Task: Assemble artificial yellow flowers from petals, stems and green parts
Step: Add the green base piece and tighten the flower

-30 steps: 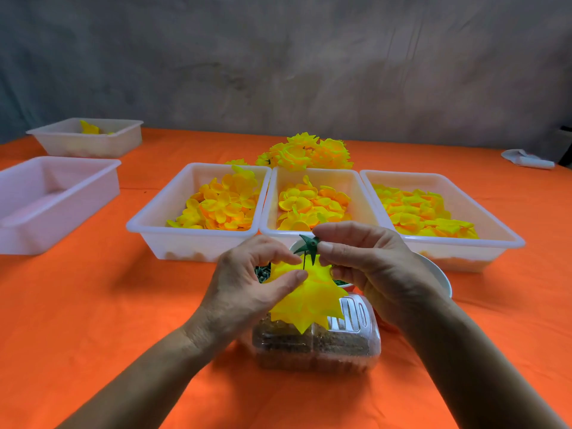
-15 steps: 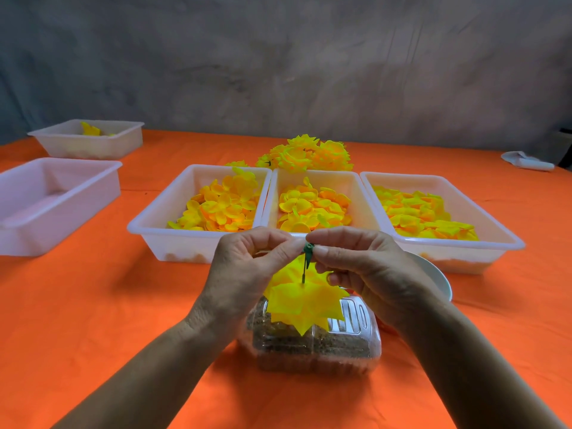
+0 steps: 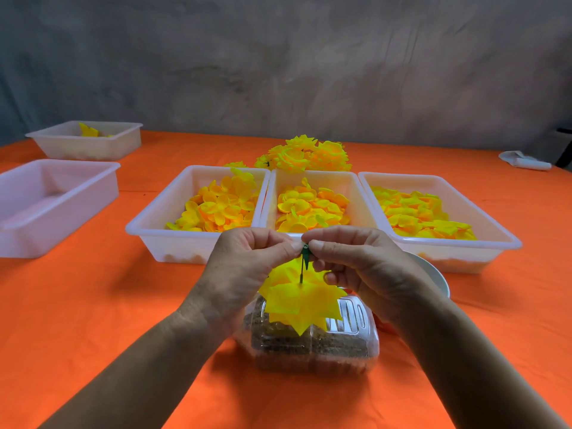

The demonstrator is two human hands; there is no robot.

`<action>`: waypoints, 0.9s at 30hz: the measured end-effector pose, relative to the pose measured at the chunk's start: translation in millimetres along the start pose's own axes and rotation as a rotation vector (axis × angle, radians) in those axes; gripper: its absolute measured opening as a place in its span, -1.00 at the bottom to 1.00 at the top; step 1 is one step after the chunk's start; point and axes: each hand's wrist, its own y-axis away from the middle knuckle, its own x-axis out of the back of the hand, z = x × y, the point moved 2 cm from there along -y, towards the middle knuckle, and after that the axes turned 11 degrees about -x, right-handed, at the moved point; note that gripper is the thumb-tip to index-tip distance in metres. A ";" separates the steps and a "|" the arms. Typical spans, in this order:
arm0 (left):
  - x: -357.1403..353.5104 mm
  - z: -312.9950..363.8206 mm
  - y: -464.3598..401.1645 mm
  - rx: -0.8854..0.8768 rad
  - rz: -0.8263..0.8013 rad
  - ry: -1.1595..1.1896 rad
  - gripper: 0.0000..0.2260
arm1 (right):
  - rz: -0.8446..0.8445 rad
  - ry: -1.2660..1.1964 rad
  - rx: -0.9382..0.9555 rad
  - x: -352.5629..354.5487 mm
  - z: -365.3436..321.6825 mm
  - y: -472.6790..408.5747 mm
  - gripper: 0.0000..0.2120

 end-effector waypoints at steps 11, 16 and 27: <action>-0.5 -0.3 -2.2 0.093 0.027 -0.051 -0.77 | 0.000 0.009 -0.049 -0.2 -2.6 -5.1 -0.81; 0.0 -1.9 -1.8 0.109 0.019 -0.039 -0.85 | -0.008 -0.005 -0.071 -0.7 -1.6 -4.0 -0.83; -0.8 1.2 2.0 0.015 0.022 -0.050 -0.85 | -0.012 -0.013 -0.054 1.1 -0.2 -2.8 -0.88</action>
